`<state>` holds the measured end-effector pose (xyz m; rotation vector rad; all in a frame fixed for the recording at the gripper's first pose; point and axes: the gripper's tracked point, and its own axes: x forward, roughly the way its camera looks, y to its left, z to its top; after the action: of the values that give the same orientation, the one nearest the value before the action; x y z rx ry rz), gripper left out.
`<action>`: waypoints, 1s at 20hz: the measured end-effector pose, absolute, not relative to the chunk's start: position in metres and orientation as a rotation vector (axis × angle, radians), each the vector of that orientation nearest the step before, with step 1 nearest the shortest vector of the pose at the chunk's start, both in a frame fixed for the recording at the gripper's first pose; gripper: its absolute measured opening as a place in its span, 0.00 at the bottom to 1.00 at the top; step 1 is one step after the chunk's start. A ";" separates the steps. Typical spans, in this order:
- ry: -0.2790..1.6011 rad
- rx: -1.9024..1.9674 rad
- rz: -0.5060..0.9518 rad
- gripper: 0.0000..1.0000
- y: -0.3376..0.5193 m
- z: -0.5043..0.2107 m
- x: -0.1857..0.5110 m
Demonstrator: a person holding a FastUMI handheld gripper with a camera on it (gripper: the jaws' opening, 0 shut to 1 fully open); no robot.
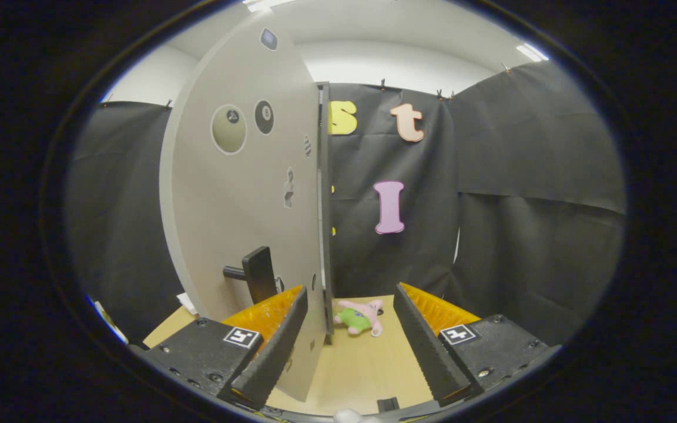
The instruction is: Open the shoe cabinet door, grab the shoes and put them into the shoe cabinet, then close the shoe cabinet door.
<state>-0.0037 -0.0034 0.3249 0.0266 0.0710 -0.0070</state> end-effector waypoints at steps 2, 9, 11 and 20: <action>0.061 0.010 0.020 0.97 0.030 0.326 -0.002; 0.045 0.006 0.122 0.97 0.143 0.328 0.040; 0.062 0.012 0.166 0.98 0.176 0.325 0.055; 0.042 0.031 0.132 0.99 0.212 0.344 0.059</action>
<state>0.0588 0.2122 0.3443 0.0308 0.0417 0.1323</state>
